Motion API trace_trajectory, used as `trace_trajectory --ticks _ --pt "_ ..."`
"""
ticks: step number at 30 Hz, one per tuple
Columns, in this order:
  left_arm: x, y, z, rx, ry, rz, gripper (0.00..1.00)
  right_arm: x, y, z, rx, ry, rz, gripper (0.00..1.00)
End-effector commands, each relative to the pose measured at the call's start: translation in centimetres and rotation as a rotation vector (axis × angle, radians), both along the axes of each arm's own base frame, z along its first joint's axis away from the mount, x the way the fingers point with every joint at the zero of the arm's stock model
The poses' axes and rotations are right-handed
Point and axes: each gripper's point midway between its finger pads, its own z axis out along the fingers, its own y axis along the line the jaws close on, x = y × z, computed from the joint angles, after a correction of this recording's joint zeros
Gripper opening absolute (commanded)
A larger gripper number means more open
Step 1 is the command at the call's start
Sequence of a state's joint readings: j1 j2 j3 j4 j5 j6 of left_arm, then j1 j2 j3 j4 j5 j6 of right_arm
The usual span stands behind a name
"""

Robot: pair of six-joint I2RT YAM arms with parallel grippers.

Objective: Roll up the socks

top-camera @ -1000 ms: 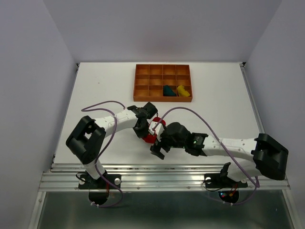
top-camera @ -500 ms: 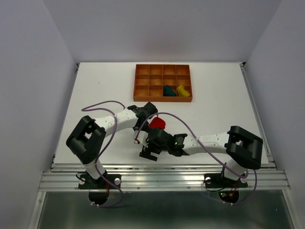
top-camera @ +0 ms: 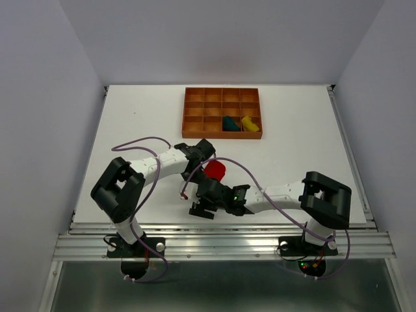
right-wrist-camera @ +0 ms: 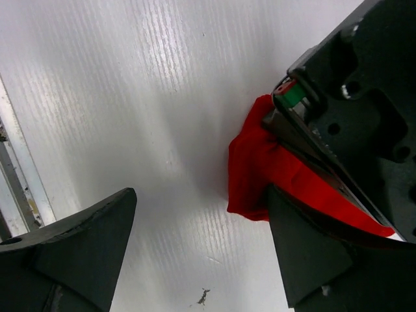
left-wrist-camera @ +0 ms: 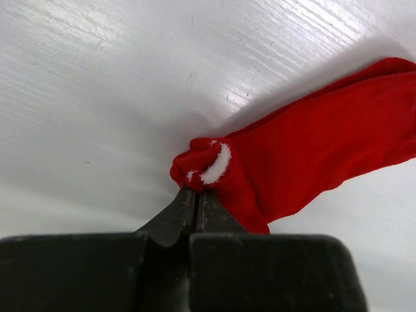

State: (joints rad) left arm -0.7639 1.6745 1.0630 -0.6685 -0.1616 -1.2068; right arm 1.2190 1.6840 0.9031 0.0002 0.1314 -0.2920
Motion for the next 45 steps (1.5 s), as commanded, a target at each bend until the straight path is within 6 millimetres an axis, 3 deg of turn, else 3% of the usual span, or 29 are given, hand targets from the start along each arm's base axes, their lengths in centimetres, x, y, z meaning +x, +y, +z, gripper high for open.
trace_trajectory --ticks 1,5,6,7,12,13,16,19,21,23,29,35,41,45 --pt "-0.7 0.4 -0.2 0.036 0.038 -0.016 0.00 0.8 0.7 0.2 -0.011 -0.060 -0.022 0.84" --pt "-0.7 0.2 -0.1 0.024 0.041 -0.026 0.00 1.1 0.4 -0.7 -0.040 -0.067 -0.035 0.70" --pt "-0.8 0.1 -0.1 0.017 0.044 -0.031 0.00 1.3 0.1 -1.0 -0.054 -0.075 -0.053 0.58" --pt "-0.8 0.0 -0.1 0.016 0.043 -0.031 0.00 1.5 -0.1 -1.2 -0.062 -0.081 -0.062 0.52" --pt "-0.8 -0.1 0.1 0.006 0.043 -0.043 0.00 2.5 -0.9 -2.0 -0.097 -0.115 -0.129 0.47" --pt "-0.9 -0.1 0.1 0.005 0.045 -0.042 0.00 2.6 -1.0 -2.2 -0.106 -0.120 -0.141 0.38" --pt "-1.0 -0.2 0.6 -0.018 0.031 -0.044 0.00 3.0 -1.3 -2.3 -0.112 -0.136 -0.168 0.26" --pt "-0.9 -0.4 1.3 -0.042 0.011 -0.049 0.04 3.1 -1.3 -2.3 -0.088 -0.132 -0.193 0.12" --pt "-0.7 -0.5 1.7 -0.054 0.000 -0.052 0.13 2.9 -1.3 -2.3 -0.073 -0.118 -0.201 0.04" --pt "-0.6 -0.6 2.3 -0.071 -0.018 -0.058 0.23 2.9 -1.5 -2.5 -0.046 -0.096 -0.222 0.01" --pt "0.4 0.0 4.1 -0.097 -0.075 -0.057 0.32 2.6 -1.4 -2.6 0.114 0.093 -0.251 0.01" --pt "1.5 1.2 5.0 -0.103 -0.122 -0.040 0.51 1.9 -0.9 -1.7 0.321 0.325 -0.304 0.01" --pt "2.3 1.9 5.8 -0.135 -0.163 -0.060 0.58 2.7 -1.1 -1.1 0.439 0.493 -0.374 0.01" --pt "2.5 1.7 5.9 -0.165 -0.184 -0.096 0.60 1.7 -0.4 -0.2 0.491 0.619 -0.345 0.01"
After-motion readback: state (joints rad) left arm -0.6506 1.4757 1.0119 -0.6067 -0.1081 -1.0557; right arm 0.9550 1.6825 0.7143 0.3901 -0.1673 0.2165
